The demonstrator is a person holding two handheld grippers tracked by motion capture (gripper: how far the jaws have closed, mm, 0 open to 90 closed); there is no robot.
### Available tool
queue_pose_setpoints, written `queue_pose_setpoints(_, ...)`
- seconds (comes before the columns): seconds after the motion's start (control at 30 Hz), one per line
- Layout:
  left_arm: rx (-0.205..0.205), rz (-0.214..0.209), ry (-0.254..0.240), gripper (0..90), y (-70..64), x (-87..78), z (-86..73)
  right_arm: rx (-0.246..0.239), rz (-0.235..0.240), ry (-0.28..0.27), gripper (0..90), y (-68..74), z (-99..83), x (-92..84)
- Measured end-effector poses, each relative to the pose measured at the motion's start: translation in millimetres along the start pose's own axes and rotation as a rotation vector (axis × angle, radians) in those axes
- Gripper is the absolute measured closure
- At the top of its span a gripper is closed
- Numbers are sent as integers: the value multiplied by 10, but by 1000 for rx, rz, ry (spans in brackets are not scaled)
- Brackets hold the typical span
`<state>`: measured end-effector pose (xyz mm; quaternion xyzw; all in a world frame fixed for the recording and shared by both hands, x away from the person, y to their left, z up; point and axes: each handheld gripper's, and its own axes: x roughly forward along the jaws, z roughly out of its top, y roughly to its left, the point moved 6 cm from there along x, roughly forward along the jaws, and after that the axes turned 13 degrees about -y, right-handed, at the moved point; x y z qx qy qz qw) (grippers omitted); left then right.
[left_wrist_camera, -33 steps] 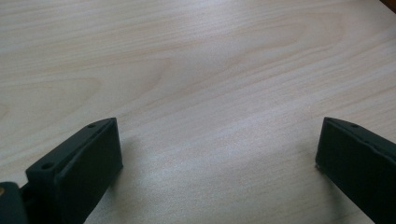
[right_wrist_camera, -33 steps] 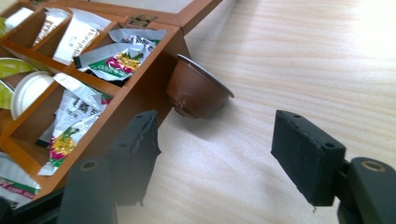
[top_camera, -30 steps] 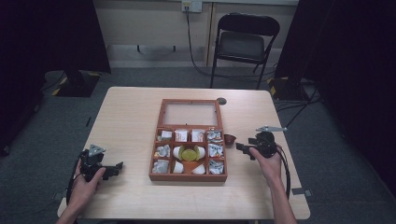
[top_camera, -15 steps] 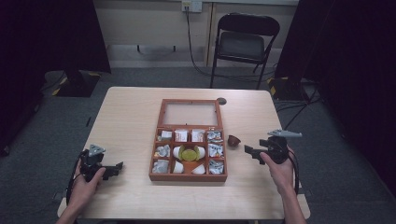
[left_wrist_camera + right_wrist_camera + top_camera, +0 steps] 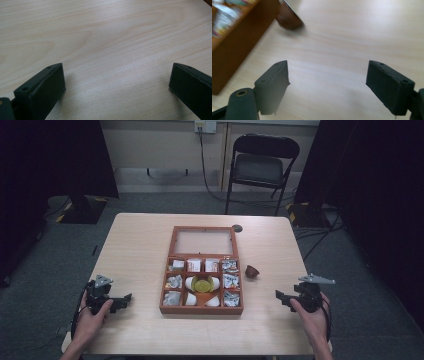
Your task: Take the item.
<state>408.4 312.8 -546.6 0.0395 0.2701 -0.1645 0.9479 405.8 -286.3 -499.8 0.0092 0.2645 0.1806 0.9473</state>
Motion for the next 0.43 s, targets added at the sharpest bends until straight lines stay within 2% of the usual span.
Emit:
queue_pose_setpoints(0.1,0,0,0,0,0,0,0,-2,-45,42,179,-101,-199,41)
queue_pose_setpoints(0.2,0,0,0,0,0,0,0,-25,-84,74,164,-166,-318,93)
queue_pose_setpoints(0.27,0,0,0,0,0,0,0,-48,-119,55,161,-182,-332,109)
queue_pose_setpoints(0.3,0,1,0,0,1,0,0,-66,-124,52,146,-174,-339,119)
queue_pose_setpoints(0.43,0,0,0,0,0,0,0,-74,-121,0,104,-173,-359,159)
